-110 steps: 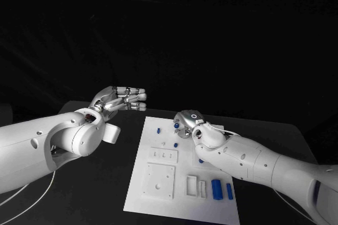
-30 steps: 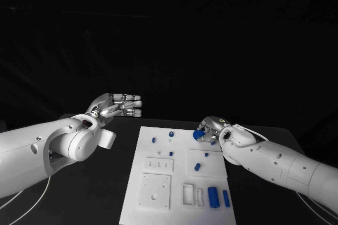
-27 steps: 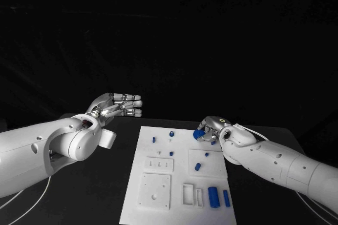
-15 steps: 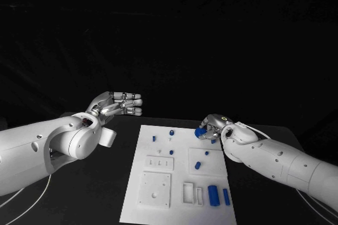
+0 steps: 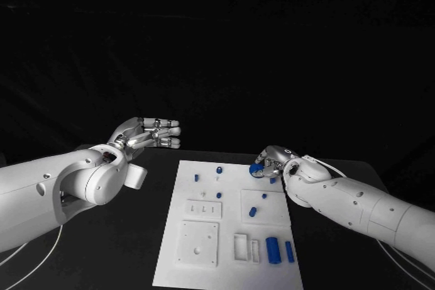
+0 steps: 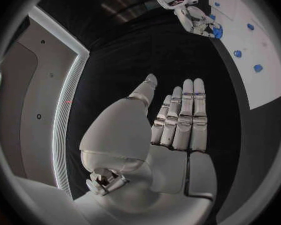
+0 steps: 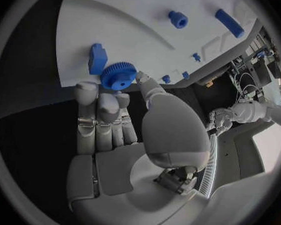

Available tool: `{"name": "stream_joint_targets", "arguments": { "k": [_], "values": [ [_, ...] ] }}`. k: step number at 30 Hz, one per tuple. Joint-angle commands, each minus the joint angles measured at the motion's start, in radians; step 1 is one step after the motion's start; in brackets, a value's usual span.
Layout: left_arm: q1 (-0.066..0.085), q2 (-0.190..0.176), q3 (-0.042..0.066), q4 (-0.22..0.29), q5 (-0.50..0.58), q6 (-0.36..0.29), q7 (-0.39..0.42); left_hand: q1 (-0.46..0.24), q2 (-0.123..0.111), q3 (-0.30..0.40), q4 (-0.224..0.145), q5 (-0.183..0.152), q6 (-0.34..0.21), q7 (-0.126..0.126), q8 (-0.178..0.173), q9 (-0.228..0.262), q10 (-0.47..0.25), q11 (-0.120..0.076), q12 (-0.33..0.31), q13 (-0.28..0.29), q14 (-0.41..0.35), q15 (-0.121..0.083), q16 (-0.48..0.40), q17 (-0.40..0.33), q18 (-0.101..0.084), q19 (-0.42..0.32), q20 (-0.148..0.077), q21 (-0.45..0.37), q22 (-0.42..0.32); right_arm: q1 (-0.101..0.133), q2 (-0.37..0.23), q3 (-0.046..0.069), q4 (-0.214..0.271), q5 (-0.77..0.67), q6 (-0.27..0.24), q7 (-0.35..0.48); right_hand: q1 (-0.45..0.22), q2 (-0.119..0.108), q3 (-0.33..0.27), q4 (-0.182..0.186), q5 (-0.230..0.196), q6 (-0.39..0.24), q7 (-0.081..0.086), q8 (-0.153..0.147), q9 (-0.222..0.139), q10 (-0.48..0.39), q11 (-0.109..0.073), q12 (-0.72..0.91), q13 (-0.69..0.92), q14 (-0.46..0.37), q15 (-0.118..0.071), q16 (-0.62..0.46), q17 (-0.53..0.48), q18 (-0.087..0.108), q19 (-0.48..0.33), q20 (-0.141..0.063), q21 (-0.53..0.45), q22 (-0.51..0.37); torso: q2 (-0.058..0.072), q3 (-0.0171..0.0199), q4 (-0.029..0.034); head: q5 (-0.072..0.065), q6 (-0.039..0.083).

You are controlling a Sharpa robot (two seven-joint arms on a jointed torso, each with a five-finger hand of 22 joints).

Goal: Assemble the parts on the task board

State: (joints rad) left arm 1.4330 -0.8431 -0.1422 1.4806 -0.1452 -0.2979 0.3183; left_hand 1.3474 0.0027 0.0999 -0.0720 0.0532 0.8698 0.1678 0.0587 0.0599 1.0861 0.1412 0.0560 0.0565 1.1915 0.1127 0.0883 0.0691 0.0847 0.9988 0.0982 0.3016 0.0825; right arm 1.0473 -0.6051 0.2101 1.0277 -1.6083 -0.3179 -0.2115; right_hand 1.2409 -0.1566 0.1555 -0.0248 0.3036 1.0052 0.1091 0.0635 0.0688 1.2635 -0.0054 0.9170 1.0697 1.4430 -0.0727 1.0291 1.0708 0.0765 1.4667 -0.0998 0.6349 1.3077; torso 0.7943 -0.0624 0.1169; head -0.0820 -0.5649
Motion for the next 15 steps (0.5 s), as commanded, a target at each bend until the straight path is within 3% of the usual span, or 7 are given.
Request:
{"name": "stream_joint_targets", "arguments": {
  "k": [1, 8, 15],
  "values": [
    [0.0, 0.003, 0.001, -0.004, -0.009, 0.018, 0.004, 0.002, -0.006, 0.001, -0.001, 0.005, -0.006, 0.002, -0.001, -0.001, -0.007, 0.002, 0.004, 0.001, -0.005, -0.001, -0.004, -0.001, -0.006, -0.006, -0.001, 0.007, -0.001, 0.0, -0.001, 0.002, 0.001, 0.03, -0.018, 0.023, 0.004, -0.004, -0.013, 0.008, 0.013, -0.007, 0.001, 0.0, -0.001, 0.006, 0.003, 0.004, 0.002, 0.005, 0.001, 0.006, 0.002, 0.02, 0.034, 0.009, 0.007, 0.074, 0.002, -0.0014, -0.003, -0.005, 0.002],
    [0.0, 0.009, 0.0, -0.019, -0.01, 0.02, 0.004, 0.002, -0.006, 0.001, -0.002, 0.006, -0.007, 0.002, -0.001, -0.001, -0.007, 0.002, 0.004, 0.001, -0.006, -0.001, -0.005, -0.001, -0.006, -0.006, -0.001, 0.007, -0.001, 0.0, -0.004, 0.004, 0.005, 0.034, -0.052, 0.029, 0.013, -0.008, -0.022, 0.021, 0.024, -0.014, 0.002, -0.001, -0.002, 0.009, 0.004, 0.007, 0.005, 0.006, 0.002, 0.011, 0.005, 0.021, 0.035, 0.01, 0.021, 0.077, 0.004, -0.002, -0.0023, -0.009, 0.0],
    [-0.001, 0.009, 0.0, -0.022, -0.01, 0.021, 0.004, 0.002, -0.006, 0.001, -0.002, 0.006, -0.007, 0.002, -0.001, -0.001, -0.007, 0.002, 0.004, 0.001, -0.006, -0.001, -0.005, -0.001, -0.006, -0.006, -0.001, 0.007, -0.001, 0.0, -0.009, 0.006, 0.008, 0.027, -0.045, 0.026, 0.024, -0.008, -0.016, 0.013, 0.019, -0.012, 0.002, 0.0, -0.002, 0.007, 0.003, 0.005, 0.004, 0.006, 0.002, 0.011, 0.005, 0.021, 0.034, 0.01, 0.024, 0.077, 0.003, -0.0018, -0.0021, -0.008, -0.002]
  ]
}}
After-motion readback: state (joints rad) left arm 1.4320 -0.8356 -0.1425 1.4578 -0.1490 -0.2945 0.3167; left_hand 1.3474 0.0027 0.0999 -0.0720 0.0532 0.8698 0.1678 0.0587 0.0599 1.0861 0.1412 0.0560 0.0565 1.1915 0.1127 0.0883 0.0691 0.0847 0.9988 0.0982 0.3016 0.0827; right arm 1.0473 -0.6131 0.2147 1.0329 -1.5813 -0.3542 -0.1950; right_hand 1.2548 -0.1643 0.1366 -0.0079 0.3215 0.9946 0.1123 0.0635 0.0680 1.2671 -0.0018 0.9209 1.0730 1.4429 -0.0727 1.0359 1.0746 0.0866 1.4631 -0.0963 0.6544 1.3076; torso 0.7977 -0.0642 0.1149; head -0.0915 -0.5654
